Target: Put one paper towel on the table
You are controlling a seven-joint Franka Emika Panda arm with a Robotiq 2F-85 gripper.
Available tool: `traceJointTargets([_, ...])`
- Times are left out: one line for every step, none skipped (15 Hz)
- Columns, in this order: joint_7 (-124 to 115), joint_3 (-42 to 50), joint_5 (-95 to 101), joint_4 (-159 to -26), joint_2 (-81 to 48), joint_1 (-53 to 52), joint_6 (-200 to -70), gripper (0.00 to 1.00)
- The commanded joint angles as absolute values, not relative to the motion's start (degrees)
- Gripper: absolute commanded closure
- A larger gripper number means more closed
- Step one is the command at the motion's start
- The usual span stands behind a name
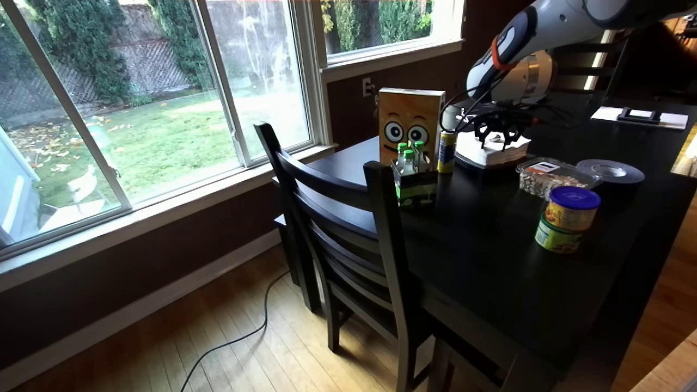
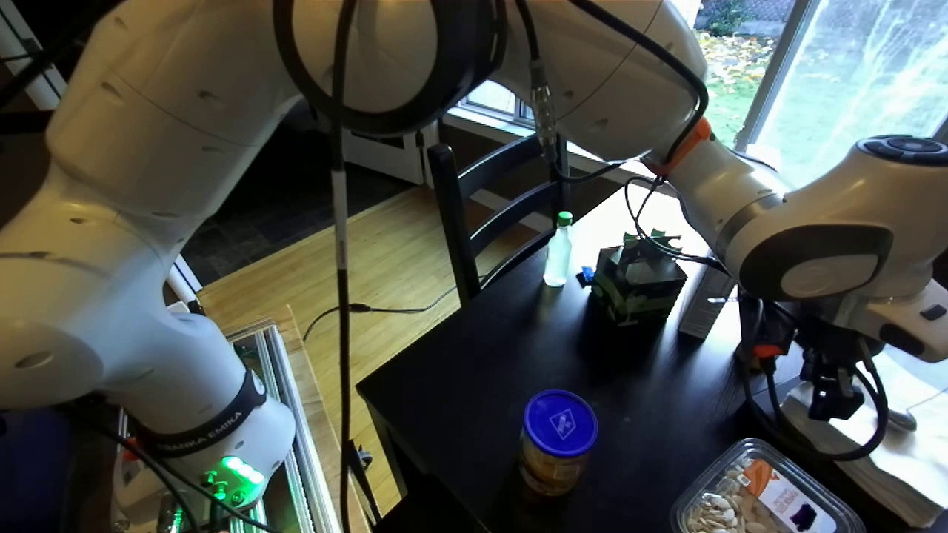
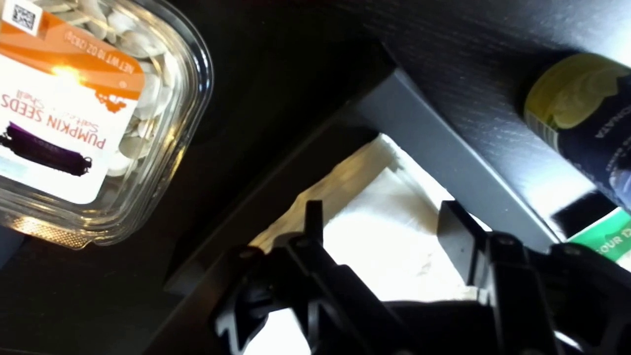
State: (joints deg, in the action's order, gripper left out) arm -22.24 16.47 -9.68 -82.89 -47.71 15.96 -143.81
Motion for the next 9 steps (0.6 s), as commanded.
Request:
traceJointTargets([-24.7, 17.1, -9.0, -79.8, -49.7, 15.7, -142.9, 0.39])
traceJointTargets([-24.7, 17.0, -9.1, -79.7, -49.8, 15.8, -142.9, 0.41])
traceJointTargets([-24.7, 17.0, -9.1, -79.5, -49.9, 15.8, -142.9, 0.46])
traceJointTargets([-24.6, 16.9, -9.1, -79.3, -50.0, 15.9, -142.9, 0.49])
traceJointTargets([-24.7, 16.9, -9.1, -79.3, -50.0, 15.8, -143.0, 0.56])
traceJointTargets([-24.6, 16.8, -9.1, -79.3, -50.0, 15.9, -143.0, 0.53])
traceJointTargets([-24.5, 16.8, -9.1, -79.1, -50.1, 15.9, -142.9, 0.59])
traceJointTargets([-24.5, 16.8, -9.1, -79.0, -50.2, 15.9, -142.9, 0.58])
traceJointTargets([-24.4, 16.8, -9.1, -78.9, -50.3, 15.9, -142.9, 0.60])
